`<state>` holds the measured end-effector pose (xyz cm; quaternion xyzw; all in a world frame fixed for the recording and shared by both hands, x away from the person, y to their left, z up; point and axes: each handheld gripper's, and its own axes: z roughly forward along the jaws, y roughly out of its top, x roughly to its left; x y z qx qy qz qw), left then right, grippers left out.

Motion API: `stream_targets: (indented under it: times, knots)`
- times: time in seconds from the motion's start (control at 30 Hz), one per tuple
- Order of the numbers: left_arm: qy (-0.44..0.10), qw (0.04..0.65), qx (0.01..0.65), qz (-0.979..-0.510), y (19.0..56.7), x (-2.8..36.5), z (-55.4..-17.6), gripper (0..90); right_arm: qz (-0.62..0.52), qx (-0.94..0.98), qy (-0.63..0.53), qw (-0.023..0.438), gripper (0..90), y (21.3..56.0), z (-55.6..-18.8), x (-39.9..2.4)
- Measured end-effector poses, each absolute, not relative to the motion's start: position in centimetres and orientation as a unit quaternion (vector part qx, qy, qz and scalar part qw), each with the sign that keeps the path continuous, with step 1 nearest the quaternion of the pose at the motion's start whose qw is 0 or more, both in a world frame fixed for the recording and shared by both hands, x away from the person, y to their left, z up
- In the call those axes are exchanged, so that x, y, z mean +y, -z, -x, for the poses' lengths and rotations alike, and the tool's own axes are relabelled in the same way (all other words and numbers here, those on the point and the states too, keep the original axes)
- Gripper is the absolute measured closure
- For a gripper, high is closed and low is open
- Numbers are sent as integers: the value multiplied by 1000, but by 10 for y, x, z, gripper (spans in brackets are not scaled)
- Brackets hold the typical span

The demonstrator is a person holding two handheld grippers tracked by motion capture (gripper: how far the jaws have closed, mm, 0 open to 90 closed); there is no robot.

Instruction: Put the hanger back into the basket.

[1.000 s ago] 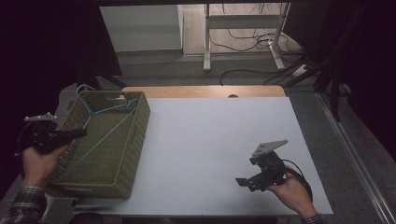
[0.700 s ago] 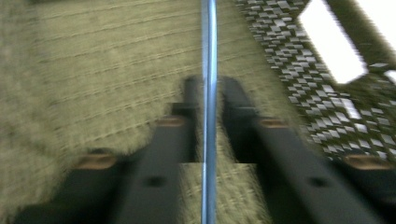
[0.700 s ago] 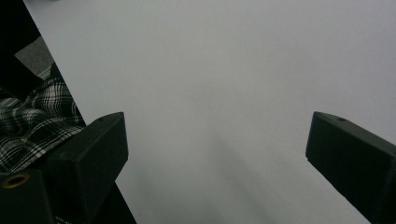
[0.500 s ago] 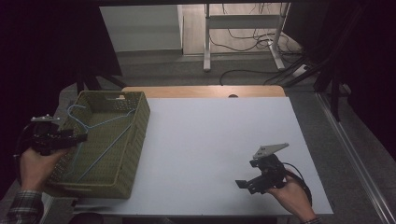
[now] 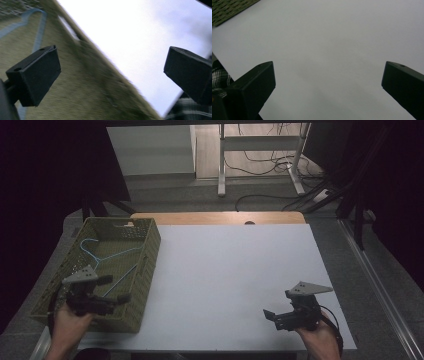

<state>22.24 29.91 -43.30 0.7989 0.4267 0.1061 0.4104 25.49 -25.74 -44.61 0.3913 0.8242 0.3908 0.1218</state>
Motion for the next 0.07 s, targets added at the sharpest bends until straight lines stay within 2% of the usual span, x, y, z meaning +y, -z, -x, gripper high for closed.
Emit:
stream_targets:
  times: [0.07]
  knots:
    - [-112,409,422,-801,435,294,-215,0,-399,822,-385,125,0,451,-257,-262]
